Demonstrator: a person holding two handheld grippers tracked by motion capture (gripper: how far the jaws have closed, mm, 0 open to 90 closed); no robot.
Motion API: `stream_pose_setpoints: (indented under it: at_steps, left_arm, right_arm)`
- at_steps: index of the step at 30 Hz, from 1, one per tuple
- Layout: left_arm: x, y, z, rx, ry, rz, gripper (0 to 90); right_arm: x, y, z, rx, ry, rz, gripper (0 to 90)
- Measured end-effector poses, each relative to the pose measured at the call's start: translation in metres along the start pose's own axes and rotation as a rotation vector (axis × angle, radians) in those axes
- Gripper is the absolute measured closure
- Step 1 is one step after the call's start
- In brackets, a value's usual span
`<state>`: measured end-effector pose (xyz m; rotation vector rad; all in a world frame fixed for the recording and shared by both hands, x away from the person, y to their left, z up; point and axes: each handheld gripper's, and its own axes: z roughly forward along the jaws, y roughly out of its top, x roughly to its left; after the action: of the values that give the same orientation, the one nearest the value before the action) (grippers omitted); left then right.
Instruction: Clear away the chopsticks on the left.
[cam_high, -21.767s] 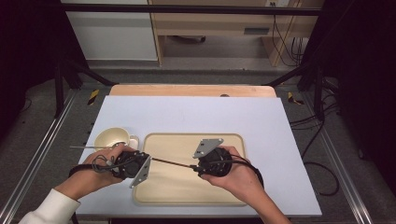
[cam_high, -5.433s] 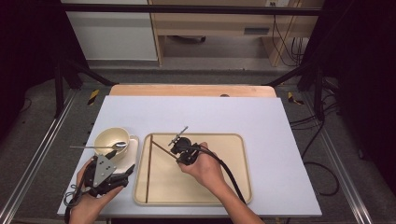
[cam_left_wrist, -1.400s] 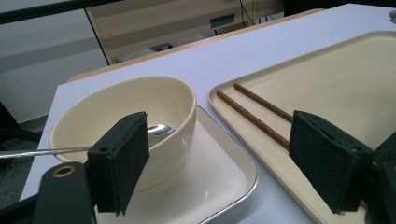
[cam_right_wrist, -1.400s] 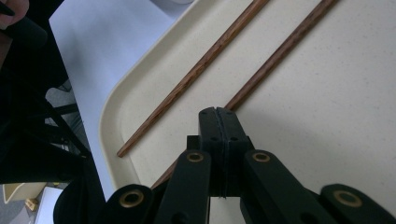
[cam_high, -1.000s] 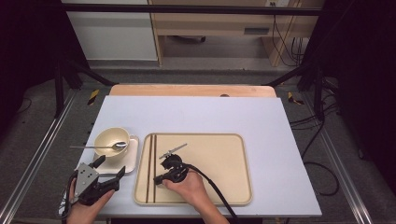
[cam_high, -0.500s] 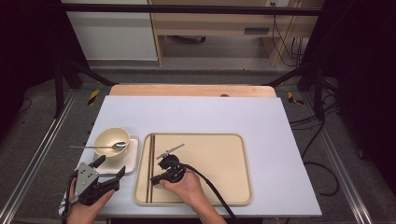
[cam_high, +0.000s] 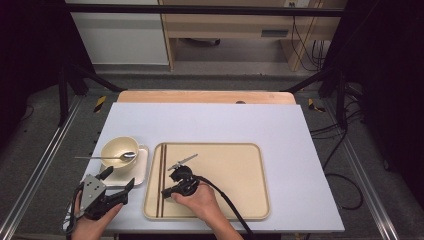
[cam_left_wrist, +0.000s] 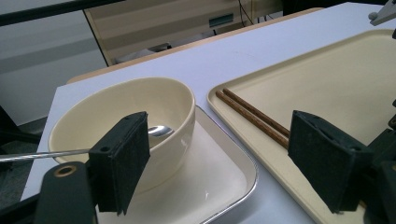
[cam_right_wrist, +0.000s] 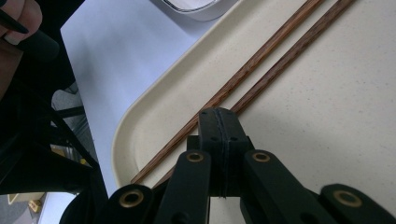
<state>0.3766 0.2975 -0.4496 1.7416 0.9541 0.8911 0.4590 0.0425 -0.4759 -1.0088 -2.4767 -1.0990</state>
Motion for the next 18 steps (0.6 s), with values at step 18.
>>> stream_pose_setpoints:
  at_steps: [18]
  left_arm:
    - [0.004,0.003,-0.002,-0.014,-0.002,-0.016,20.5]
  right_arm:
    - [-0.007,-0.004,-0.033,-0.048,-0.095,-0.123,71.8]
